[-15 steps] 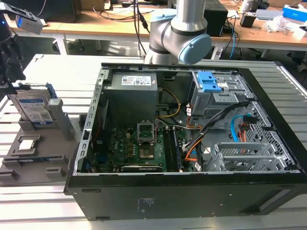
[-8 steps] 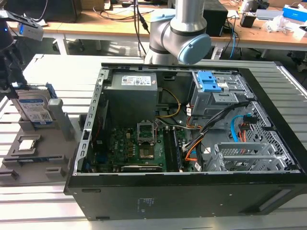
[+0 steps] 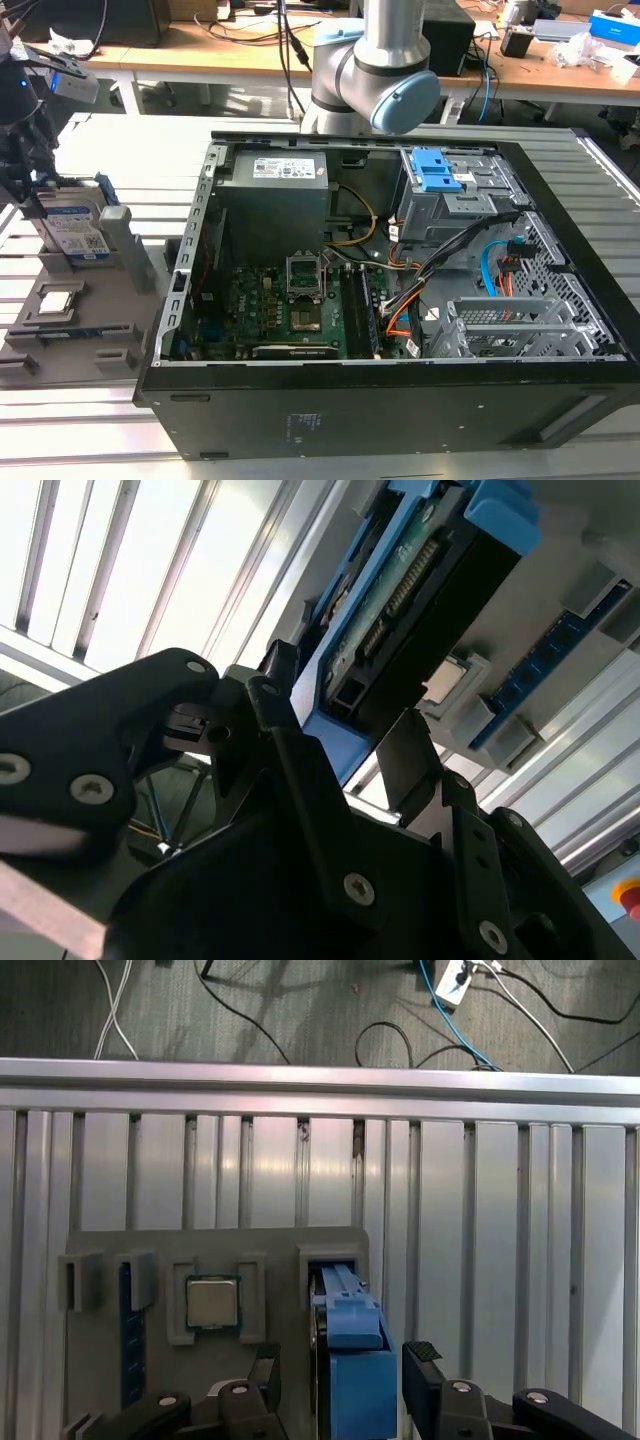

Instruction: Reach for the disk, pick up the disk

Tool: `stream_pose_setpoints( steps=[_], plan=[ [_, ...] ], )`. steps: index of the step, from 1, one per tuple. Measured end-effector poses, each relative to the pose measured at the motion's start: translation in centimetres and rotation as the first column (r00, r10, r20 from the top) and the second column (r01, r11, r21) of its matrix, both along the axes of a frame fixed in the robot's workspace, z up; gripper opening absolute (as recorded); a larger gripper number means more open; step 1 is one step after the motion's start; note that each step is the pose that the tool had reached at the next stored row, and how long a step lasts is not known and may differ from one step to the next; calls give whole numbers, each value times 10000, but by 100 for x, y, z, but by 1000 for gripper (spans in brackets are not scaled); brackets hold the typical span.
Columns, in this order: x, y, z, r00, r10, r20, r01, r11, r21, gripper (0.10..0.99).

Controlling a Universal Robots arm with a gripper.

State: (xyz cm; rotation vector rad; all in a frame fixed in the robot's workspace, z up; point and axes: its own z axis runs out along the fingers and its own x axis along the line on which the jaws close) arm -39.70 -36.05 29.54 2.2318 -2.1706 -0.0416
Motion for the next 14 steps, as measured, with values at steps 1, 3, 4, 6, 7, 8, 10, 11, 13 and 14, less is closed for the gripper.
stream_pose_setpoints(
  steps=[1, 3, 4, 6, 7, 8, 10, 11, 13, 14],
  plan=[
    [0, 0, -13, 10000, 2, 1, -2, 10000, 0, 600],
    [0, 0, -27, 10000, 7, 0, -7, 10000, 0, 600],
    [0, 0, -43, 10000, 13, 1, -13, 10000, 0, 600],
    [0, 0, -59, 10000, 19, -3, -19, 10000, -2, 600],
    [0, 0, -60, 10000, 19, -3, -19, 10000, -2, 600],
    [0, 0, -61, 10000, 19, -1, -19, 10000, -1, 600],
    [0, 0, -61, 10000, 20, 0, -20, 10000, 0, 600],
    [0, 0, -61, 10000, 20, 0, -20, 10000, 0, 600],
    [0, 0, -61, 10000, 20, -1, -20, 10000, -1, 600],
    [0, 0, -61, 10000, 20, -1, -20, 10000, 0, 522]
  ],
)
